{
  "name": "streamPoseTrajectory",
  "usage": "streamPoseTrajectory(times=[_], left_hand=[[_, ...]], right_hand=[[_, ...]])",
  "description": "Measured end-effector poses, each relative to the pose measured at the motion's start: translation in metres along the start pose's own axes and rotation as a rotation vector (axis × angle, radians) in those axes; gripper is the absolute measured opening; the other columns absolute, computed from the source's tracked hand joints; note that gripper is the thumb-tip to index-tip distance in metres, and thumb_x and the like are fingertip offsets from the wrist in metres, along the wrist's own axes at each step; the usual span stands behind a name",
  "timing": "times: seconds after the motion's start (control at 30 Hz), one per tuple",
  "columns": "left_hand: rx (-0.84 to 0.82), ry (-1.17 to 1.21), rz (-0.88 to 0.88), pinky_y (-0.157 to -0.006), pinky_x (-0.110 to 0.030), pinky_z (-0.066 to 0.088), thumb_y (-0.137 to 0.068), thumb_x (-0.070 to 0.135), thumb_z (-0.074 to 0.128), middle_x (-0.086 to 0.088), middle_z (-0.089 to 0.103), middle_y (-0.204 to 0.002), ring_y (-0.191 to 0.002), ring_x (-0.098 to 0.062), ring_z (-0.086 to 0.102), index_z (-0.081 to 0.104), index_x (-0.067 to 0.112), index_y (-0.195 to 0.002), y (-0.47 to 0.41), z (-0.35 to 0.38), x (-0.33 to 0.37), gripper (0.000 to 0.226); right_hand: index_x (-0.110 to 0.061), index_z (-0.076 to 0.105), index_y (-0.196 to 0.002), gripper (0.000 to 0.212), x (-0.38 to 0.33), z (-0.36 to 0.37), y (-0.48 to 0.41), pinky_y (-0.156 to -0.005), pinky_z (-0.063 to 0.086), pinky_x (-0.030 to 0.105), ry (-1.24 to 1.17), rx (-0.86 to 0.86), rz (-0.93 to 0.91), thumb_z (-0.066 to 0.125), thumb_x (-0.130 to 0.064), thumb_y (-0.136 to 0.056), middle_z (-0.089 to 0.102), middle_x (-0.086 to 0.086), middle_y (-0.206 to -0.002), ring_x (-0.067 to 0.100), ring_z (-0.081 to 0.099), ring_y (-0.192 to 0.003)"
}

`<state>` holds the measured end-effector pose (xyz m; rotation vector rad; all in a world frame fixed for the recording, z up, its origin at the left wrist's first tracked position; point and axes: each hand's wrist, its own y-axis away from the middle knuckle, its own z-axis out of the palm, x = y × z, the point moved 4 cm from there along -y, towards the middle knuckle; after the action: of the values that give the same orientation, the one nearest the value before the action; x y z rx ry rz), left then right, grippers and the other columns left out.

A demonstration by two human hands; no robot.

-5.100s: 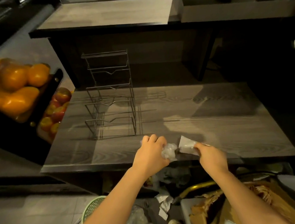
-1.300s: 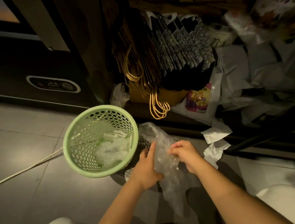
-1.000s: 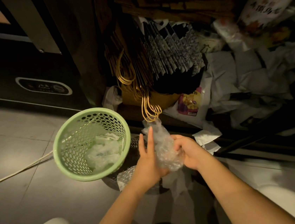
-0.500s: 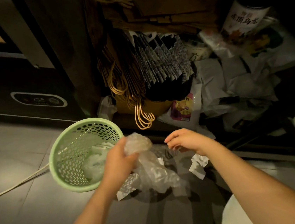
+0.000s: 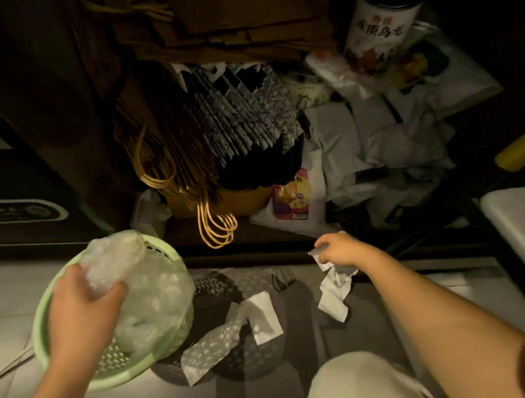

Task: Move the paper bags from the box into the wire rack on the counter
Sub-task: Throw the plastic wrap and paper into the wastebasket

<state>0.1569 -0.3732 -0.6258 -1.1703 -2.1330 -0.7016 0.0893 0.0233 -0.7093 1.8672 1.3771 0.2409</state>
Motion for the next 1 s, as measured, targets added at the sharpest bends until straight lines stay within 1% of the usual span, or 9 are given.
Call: streamPoseTrajectory(times=[0.17,0.23,0.3,0.33,0.43,0.5,0.73,0.9,1.0], left_hand=[[-0.228,-0.311,-0.069,-0.105,-0.055,0.033,-0.082,0.006,0.066,-0.016,0.018,-0.155,-0.132,-0.043,0.034,0.019,0.010,-0.150,-0.014,0.025,-0.009,0.083],[-0.303,-0.427,-0.095,-0.105,-0.050,0.034,-0.084,0.009,0.062,-0.012,-0.001,-0.160,-0.136,-0.045,0.029,0.002,0.017,-0.153,-0.016,0.032,-0.013,0.093],[-0.330,-0.498,-0.049,-0.095,-0.040,0.038,-0.087,0.012,0.059,-0.011,-0.011,-0.160,-0.133,-0.042,0.036,-0.008,0.021,-0.153,-0.013,0.038,-0.013,0.094],[-0.334,-0.511,-0.021,-0.093,-0.037,0.038,-0.088,0.012,0.058,-0.011,-0.011,-0.160,-0.132,-0.041,0.038,-0.008,0.022,-0.152,-0.011,0.042,-0.011,0.093],[-0.361,-0.494,0.015,-0.108,-0.039,0.030,-0.088,0.017,0.059,-0.013,-0.005,-0.160,-0.141,-0.036,0.026,-0.004,0.020,-0.153,-0.008,0.056,-0.007,0.091],[-0.371,-0.473,0.017,-0.112,-0.038,0.025,-0.089,0.020,0.059,-0.013,0.001,-0.160,-0.144,-0.033,0.020,-0.001,0.018,-0.153,-0.009,0.064,-0.007,0.089],[-0.321,-0.469,0.109,-0.113,-0.036,0.024,-0.090,0.026,0.058,-0.013,0.011,-0.159,-0.143,-0.030,0.022,0.005,0.013,-0.153,-0.008,0.077,0.003,0.084],[-0.303,-0.426,0.152,-0.113,-0.034,0.024,-0.091,0.025,0.058,-0.008,0.012,-0.159,-0.143,-0.026,0.022,0.008,0.014,-0.153,0.000,0.080,0.014,0.080],[-0.308,-0.392,0.180,-0.114,-0.033,0.024,-0.091,0.024,0.058,-0.007,0.015,-0.159,-0.143,-0.024,0.022,0.010,0.016,-0.153,0.002,0.077,0.018,0.079]], right_hand=[[-0.024,0.043,-0.142,0.054,0.013,0.014,-0.010,-0.085,0.047,0.029,0.007,0.026,0.023,0.056,-0.013,-0.091,0.018,0.018,-0.149,0.035,0.040,-0.128],[-0.028,0.044,-0.142,0.056,0.018,0.020,-0.016,-0.089,0.048,0.032,-0.024,0.024,0.031,0.057,-0.012,-0.090,0.010,0.016,-0.154,0.034,0.045,-0.125],[-0.031,0.047,-0.141,0.055,0.022,0.024,-0.018,-0.084,0.048,0.029,-0.046,0.019,0.024,0.057,-0.011,-0.090,0.010,0.015,-0.154,0.032,0.045,-0.123],[-0.031,0.049,-0.139,0.054,0.023,0.026,-0.020,-0.077,0.047,0.026,-0.054,0.015,0.015,0.055,-0.010,-0.090,0.012,0.014,-0.152,0.030,0.047,-0.117],[-0.031,0.050,-0.138,0.052,0.031,0.030,-0.027,-0.054,0.040,0.018,-0.064,0.029,0.006,0.054,-0.009,-0.090,0.016,0.014,-0.148,0.018,0.049,-0.081],[-0.030,0.048,-0.141,0.054,0.037,0.030,-0.032,-0.053,0.041,0.019,-0.041,0.055,0.018,0.054,-0.012,-0.090,0.019,0.014,-0.144,0.016,0.047,-0.073],[-0.019,0.041,-0.145,0.054,0.044,0.032,-0.043,-0.092,0.044,0.029,0.050,0.071,0.087,0.055,-0.018,-0.093,0.025,0.015,-0.146,0.033,0.050,-0.119],[-0.001,0.049,-0.132,0.043,0.038,0.032,-0.037,-0.081,0.042,0.028,0.147,0.145,0.129,0.054,-0.023,-0.095,0.036,0.017,-0.137,0.033,0.054,-0.113],[0.000,0.051,-0.131,0.042,0.026,0.032,-0.029,-0.088,0.045,0.033,0.122,0.197,0.056,0.055,-0.021,-0.094,0.043,0.017,-0.133,0.034,0.054,-0.113]])
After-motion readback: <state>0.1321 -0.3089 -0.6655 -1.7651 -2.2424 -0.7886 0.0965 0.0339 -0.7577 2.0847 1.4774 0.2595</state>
